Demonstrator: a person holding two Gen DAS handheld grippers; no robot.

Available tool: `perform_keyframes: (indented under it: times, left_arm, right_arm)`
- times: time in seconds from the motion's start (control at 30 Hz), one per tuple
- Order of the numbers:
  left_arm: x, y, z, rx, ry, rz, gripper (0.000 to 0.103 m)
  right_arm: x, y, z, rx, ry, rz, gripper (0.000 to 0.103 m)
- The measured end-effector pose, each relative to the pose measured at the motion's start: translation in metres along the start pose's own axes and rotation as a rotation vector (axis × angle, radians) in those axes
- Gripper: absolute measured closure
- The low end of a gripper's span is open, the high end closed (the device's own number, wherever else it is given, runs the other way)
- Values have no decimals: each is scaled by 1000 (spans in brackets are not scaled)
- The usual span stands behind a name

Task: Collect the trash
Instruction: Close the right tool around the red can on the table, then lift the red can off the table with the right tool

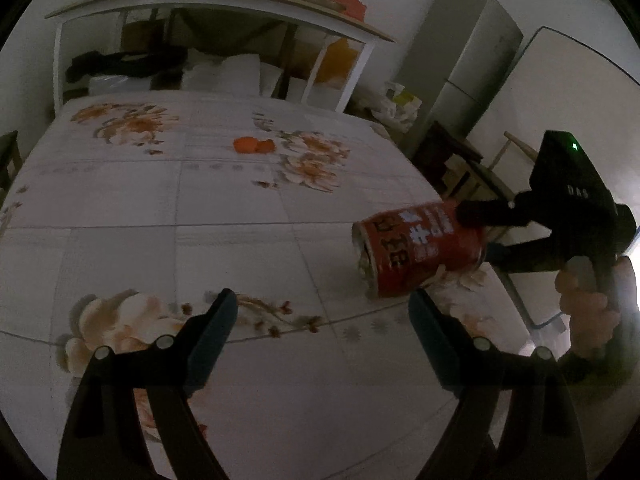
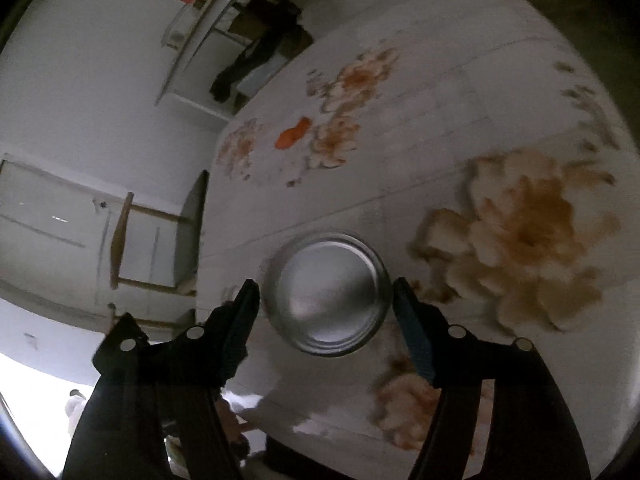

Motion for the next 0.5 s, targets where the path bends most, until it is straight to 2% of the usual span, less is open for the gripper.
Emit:
perform_keyframes:
  times: [0.13,0.2,0.27,0.33,0.4,0.5]
  left_arm:
    - [-1,3,-6,-2,17,7,18]
    - [-2,5,-7,1,21,17,18]
    - [-4,7,-5,12,23,29,18]
    - [-4,8,-2,27,21,39,18]
    - [-5,9,4,50,16,46,18]
    - [-4,4,17,103,13,47,18]
  right_arm:
    - [-2,-12,-16,-106,-53,-55,37]
    - [0,-21,-15,-179,-134,-105,36]
    - [3,-29,-3,-241,-265,-156,31]
    - [4,-29,10,-276,-397,-164,27]
    - [-2,-15,30,-299,-585,-128,24]
    - [-7,7,47,-392,-848,-101,24]
Point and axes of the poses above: each gripper's, at about its wrist camera, not at the fingertips, and y roughly the way its jaws point, z to its left, x to its top, the point moved 10 cm from there along y, roughly the way its jaws point, and after that the axes turned 8 degrees about y, right-handed, at the moved point
